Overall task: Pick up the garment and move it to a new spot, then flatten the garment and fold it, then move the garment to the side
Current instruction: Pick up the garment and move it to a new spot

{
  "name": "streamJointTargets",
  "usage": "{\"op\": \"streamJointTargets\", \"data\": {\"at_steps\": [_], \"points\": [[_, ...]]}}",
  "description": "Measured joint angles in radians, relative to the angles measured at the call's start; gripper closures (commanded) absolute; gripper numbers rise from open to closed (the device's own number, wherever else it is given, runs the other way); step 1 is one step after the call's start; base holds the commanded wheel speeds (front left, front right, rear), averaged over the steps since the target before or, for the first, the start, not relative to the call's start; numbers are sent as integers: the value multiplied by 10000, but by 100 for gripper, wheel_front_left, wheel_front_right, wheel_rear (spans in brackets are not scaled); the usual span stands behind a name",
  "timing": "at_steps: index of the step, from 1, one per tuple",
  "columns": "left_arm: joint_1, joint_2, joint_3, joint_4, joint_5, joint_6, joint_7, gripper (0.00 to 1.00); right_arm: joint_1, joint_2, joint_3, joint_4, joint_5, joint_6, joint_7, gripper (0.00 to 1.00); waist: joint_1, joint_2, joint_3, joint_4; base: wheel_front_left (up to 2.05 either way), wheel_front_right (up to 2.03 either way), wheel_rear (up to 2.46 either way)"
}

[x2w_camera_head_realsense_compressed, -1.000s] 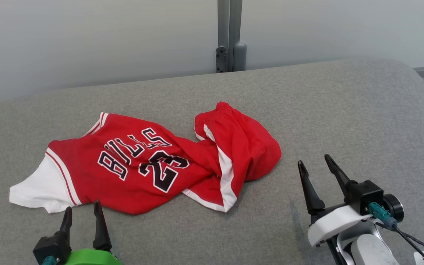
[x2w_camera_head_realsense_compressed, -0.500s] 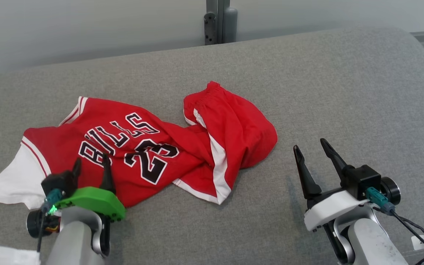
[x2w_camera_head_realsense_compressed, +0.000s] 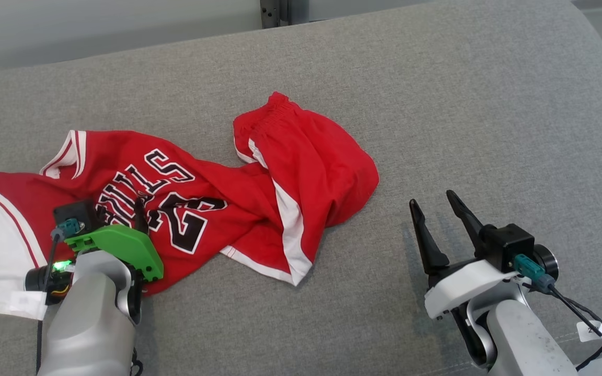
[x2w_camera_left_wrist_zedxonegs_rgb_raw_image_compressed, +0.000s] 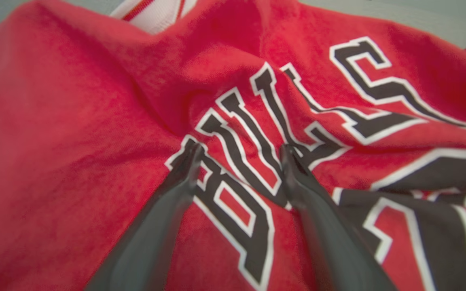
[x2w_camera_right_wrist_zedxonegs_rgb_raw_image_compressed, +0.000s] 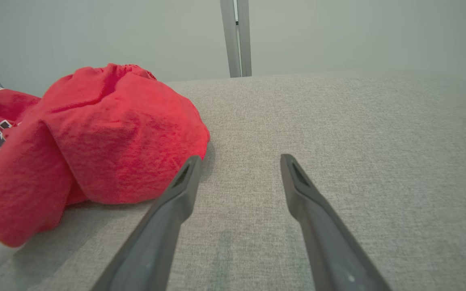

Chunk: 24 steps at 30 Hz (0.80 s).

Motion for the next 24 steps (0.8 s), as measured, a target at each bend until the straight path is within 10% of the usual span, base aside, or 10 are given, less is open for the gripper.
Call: {"op": "streamJointTargets", "data": {"at_steps": [1, 2, 24], "points": [[-124, 19, -15, 196, -13, -13, 104, 21, -26, 0, -2, 19, 12, 0, 0, 0, 0, 0, 56, -39, 0, 0, 0], [-241, 19, -35, 318, -35, -98, 165, 100, -38, -4, -13, 35, 23, 0, 0, 0, 0, 0, 108, -71, 0, 0, 0], [-1854, 807, -403, -1549, 0, -865, -736, 100, 550, 59, -357, 288, 153, 0, 0, 0, 0, -1, -964, 1039, 0, 0, 0]]}}
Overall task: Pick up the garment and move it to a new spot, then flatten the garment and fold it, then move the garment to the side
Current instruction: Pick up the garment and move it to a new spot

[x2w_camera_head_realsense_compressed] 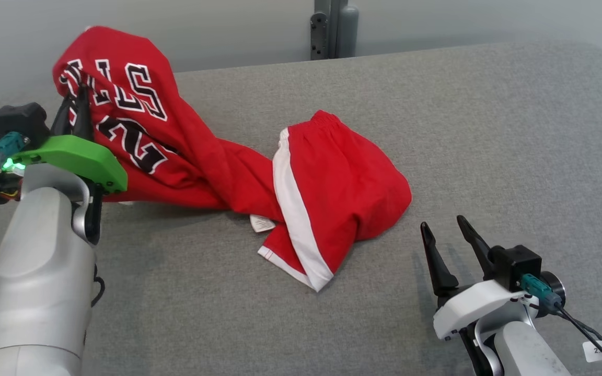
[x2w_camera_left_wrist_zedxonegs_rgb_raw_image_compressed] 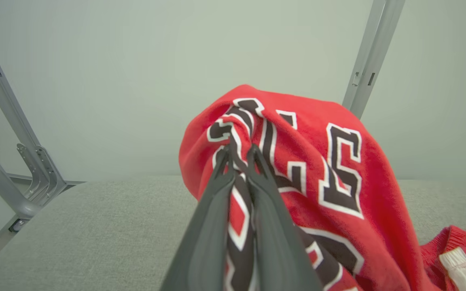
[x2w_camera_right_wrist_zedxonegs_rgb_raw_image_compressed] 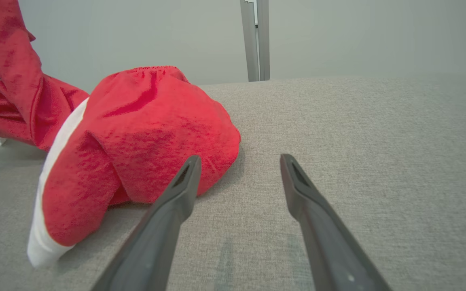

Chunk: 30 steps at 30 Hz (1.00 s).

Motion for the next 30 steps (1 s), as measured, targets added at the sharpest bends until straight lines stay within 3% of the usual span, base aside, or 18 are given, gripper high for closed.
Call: {"op": "streamJointTargets", "data": {"at_steps": [20, 30], "points": [[556, 2520, 1012, -2589, -303, 777, 1204, 100, 288, 19, -42, -79, 0, 0, 0, 0, 0, 0, -411, 1813, 0, 0, 0], [1429, 2201, 1521, -2153, -1039, 800, 805, 100, -193, -265, 17, -290, -144, 0, 0, 0, 0, 0, 454, 1835, 0, 0, 0]]}}
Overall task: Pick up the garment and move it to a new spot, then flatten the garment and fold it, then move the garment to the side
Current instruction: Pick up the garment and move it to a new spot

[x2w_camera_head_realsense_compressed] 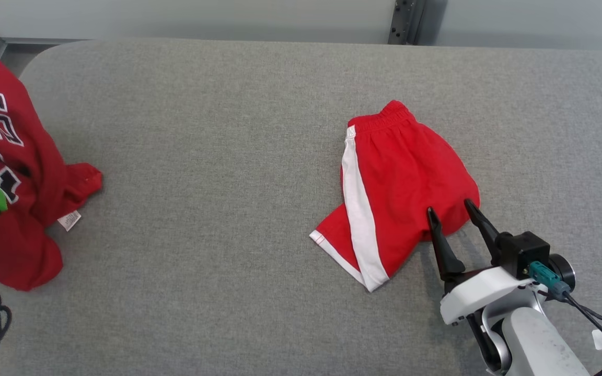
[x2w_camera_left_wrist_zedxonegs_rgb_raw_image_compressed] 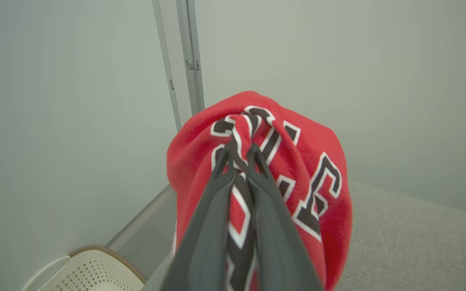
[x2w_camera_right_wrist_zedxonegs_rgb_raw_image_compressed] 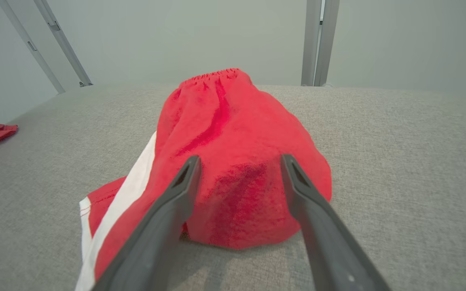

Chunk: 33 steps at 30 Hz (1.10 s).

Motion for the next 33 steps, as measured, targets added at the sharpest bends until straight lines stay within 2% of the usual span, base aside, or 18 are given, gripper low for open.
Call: {"op": "streamJointTargets", "data": {"at_steps": [6, 7, 8, 11, 15, 18, 22, 25, 29, 33], "points": [[562, -619, 213, 1440, -522, -48, -349, 100, -199, -123, -21, -44, -27, 0, 0, 0, 0, 0, 569, -41, 0, 0, 0], [592, -644, 265, 1659, -545, -48, -418, 71, -234, -138, -23, -38, -27, 0, 0, 0, 0, 0, 628, -47, 0, 0, 0], [610, -660, 343, 1950, -631, -56, -489, 0, -299, -153, -19, -38, -27, 0, 0, 0, 0, 0, 697, -55, 0, 0, 0], [643, -690, 374, 2525, -640, -29, -675, 0, -420, -155, -4, -21, -44, 0, 0, 0, 0, 0, 829, -79, 0, 0, 0], [535, -702, 376, 2556, -424, 123, -805, 0, -497, -190, -71, -27, -50, 0, 0, 0, 0, 0, 851, -53, 0, 0, 0], [501, -727, 357, 1829, -33, 332, -851, 0, -497, -180, -198, -48, -100, 0, 0, 0, 0, 0, 770, -16, 0, 0, 0], [502, -807, 362, 826, 339, 282, -865, 0, -496, -90, -347, -102, -142, 0, 0, 0, 0, 0, 607, -24, 0, 0, 0], [575, -1032, 238, 182, 754, 199, -867, 0, -489, 0, -451, -155, -230, 0, 0, 0, 0, 0, 480, -122, 0, 0, 0], [921, -1735, -90, -259, 1062, 61, -867, 0, -412, 77, -669, -234, -407, 0, 0, 0, 0, 0, 299, -372, 0, 0, 0], [1249, -2165, -203, -550, 1304, -73, -867, 0, -273, 151, -830, -291, -514, 0, 0, 0, 0, 0, 124, -717, 0, 0, 0]]}}
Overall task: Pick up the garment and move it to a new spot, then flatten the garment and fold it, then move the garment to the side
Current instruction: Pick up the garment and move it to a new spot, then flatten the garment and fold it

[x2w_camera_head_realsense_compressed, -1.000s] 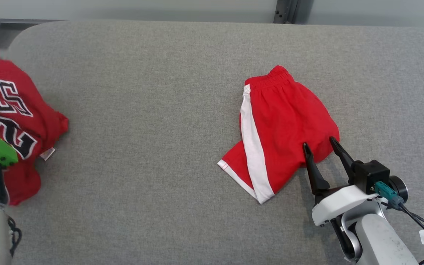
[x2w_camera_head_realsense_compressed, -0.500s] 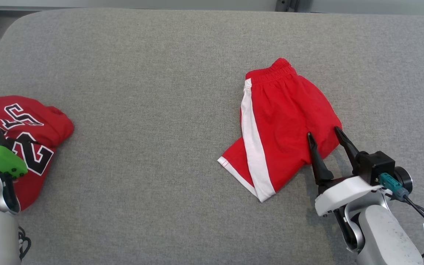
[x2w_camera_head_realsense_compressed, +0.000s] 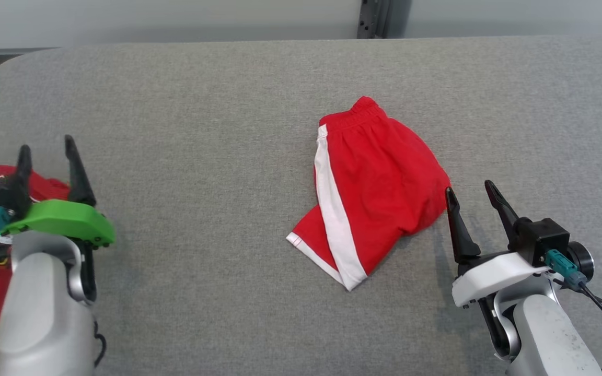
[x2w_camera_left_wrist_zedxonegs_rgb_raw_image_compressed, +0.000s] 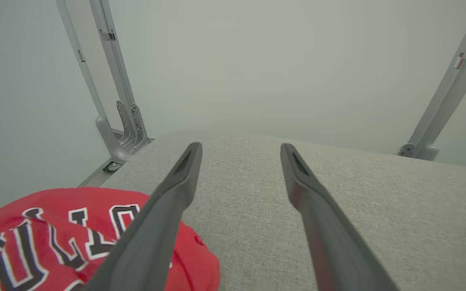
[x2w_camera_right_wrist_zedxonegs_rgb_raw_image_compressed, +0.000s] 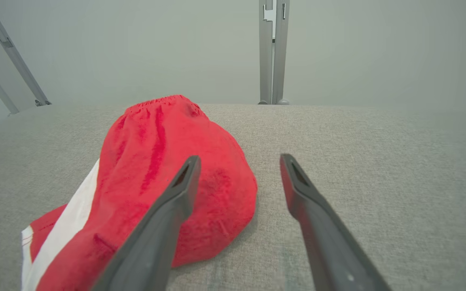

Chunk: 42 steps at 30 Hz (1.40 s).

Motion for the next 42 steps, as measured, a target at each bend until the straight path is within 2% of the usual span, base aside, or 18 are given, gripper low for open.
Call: {"op": "streamJointTargets", "data": {"at_steps": [5, 11, 21, 30, 42], "points": [[686, -531, -403, -428, 644, -86, 0, 0, 160, 48, -105, -2, -56, 0, 0, 0, 0, 0, -219, -452, 0, 0, 0], [1737, -976, -385, -796, 759, -165, 0, 0, 405, 86, -224, 65, -58, 0, 0, 0, 0, 0, -581, -899, 0, 0, 0], [3525, -1166, 56, -1737, 936, -136, -2, 0, 859, 113, -253, 186, -132, 0, 0, 0, 0, 0, -1353, -1225, 0, 0, 0], [4753, -1231, 184, -2186, 938, -291, -2, 0, 1266, 119, -263, 293, -161, 0, 0, 0, 0, 0, -1976, -1181, 0, 0, 0], [5172, -1260, -625, -2328, 500, -128, 0, 0, 1336, 123, -105, 368, -128, 0, 0, 0, 0, 0, -2082, -1107, 0, 0, 0]]}}
